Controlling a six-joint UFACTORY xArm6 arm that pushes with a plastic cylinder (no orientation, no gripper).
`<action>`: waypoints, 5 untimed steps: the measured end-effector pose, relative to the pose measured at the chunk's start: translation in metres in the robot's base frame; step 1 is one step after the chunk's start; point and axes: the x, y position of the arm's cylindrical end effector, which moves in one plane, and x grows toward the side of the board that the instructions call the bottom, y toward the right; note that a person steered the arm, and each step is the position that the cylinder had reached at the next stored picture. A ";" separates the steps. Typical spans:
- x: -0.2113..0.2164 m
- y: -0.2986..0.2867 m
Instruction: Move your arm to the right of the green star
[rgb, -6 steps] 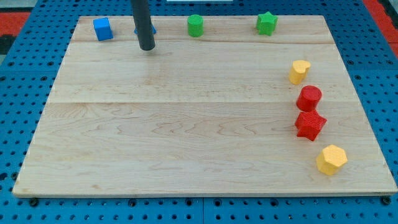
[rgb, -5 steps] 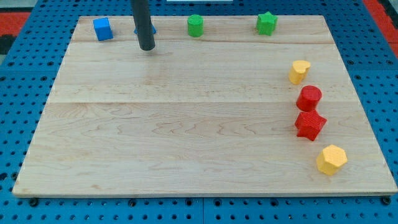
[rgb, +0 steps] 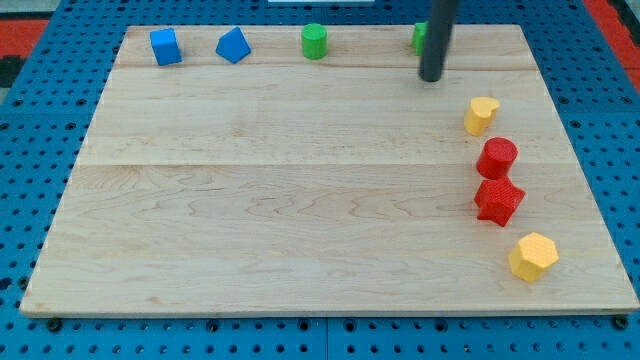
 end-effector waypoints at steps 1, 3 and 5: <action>0.000 0.034; -0.039 0.056; -0.077 -0.020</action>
